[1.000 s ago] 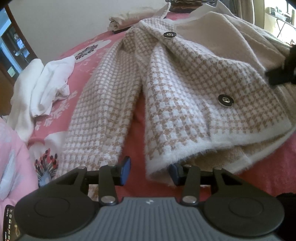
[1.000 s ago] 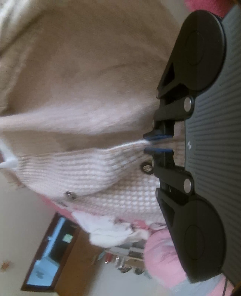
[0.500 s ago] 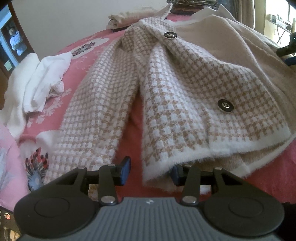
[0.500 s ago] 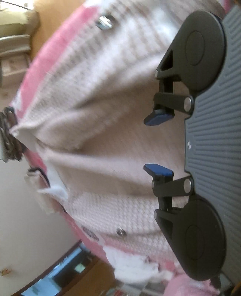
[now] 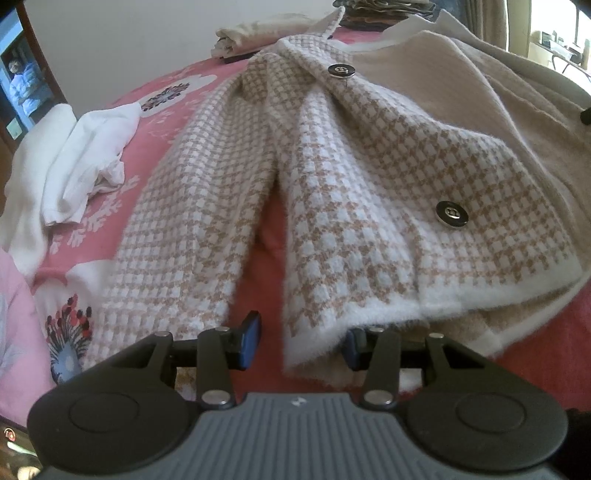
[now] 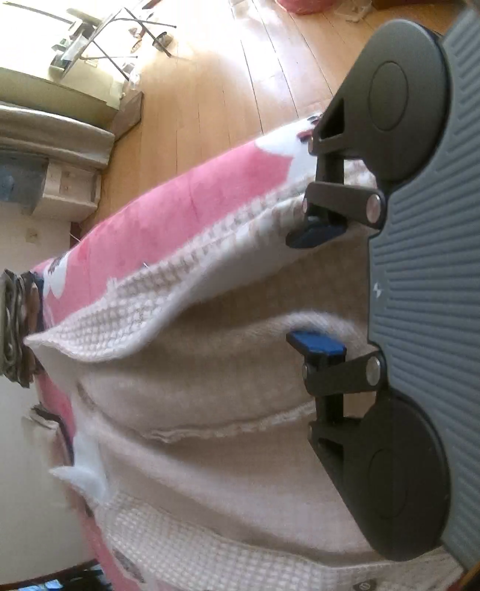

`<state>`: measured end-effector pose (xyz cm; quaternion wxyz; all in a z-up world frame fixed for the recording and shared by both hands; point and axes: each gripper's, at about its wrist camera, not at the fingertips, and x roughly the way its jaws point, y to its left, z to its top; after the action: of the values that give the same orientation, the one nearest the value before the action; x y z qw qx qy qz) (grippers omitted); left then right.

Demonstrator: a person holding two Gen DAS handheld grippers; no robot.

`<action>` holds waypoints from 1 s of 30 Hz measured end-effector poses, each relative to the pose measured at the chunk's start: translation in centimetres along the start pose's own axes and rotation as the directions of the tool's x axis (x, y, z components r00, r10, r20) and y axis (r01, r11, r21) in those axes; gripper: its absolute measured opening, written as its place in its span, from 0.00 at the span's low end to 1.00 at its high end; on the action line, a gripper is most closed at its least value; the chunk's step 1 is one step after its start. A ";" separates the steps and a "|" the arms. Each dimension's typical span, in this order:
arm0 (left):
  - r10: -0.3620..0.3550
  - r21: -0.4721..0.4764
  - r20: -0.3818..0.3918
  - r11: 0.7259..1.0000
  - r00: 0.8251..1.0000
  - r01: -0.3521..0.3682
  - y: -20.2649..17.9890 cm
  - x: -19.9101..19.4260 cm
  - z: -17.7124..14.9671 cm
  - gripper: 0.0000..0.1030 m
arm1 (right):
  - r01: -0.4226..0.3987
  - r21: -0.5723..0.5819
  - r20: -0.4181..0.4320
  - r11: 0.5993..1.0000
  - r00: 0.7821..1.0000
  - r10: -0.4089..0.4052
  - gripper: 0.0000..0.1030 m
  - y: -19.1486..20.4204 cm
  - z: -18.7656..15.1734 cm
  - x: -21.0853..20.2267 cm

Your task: Fold clothes

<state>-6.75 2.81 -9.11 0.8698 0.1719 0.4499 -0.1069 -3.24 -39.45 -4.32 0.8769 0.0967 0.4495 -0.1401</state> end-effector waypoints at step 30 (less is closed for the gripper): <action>-0.013 0.008 0.002 1.000 1.000 0.013 -0.5 -0.5 -0.2 0.48 | 0.083 -0.360 -0.012 0.929 0.996 -0.093 0.12 3.1 0.5 0.3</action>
<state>-7.35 2.43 -8.92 0.8689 0.1723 0.4496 -0.1145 -1.68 -36.68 -4.15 0.8660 -0.0832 0.4841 -0.0933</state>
